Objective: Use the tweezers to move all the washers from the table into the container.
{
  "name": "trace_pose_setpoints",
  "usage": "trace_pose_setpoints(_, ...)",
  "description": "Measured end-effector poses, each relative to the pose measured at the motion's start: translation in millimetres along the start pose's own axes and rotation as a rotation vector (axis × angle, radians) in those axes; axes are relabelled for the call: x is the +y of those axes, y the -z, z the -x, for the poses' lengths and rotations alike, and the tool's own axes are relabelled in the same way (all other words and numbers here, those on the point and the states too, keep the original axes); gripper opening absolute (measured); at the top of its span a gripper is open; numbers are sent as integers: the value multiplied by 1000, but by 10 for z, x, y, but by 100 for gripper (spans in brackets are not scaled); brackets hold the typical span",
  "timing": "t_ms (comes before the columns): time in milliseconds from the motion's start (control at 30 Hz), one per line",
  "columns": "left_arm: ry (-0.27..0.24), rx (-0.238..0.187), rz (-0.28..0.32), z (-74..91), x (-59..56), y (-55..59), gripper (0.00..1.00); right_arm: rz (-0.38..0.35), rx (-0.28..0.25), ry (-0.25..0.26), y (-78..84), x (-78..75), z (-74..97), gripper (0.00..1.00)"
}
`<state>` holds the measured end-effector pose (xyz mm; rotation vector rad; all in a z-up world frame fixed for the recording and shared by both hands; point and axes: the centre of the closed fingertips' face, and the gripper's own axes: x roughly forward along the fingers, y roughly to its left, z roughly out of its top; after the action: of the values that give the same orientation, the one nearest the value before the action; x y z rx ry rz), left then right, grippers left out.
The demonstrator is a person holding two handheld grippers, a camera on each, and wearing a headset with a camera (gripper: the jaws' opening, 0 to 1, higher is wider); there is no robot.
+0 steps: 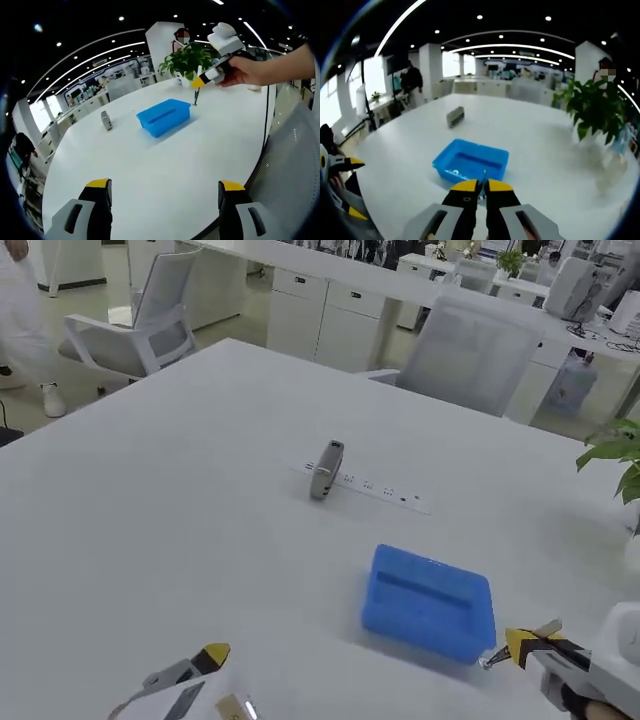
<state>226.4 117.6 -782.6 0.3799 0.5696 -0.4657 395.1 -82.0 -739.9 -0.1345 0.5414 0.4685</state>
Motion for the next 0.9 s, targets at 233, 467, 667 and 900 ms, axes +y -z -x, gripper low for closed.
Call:
trace_pose_setpoints(233, 6, 8, -3, -8, -13, 15, 90, 19, -14, -7, -174, 28, -149, 1)
trace_pose_setpoints(467, 11, 17, -8, -18, -26, 32, 89, 43, -8, -17, -233, 48, -363, 2)
trace_pose_setpoints(667, 11, 29, -4, -29, -23, 58, 88, 78, 40, -29, -140, 74, -577, 2)
trace_pose_setpoints(900, 15, 36, 4, -33, -28, 76, 88, 100, 98, -24, 34, 47, -760, 2)
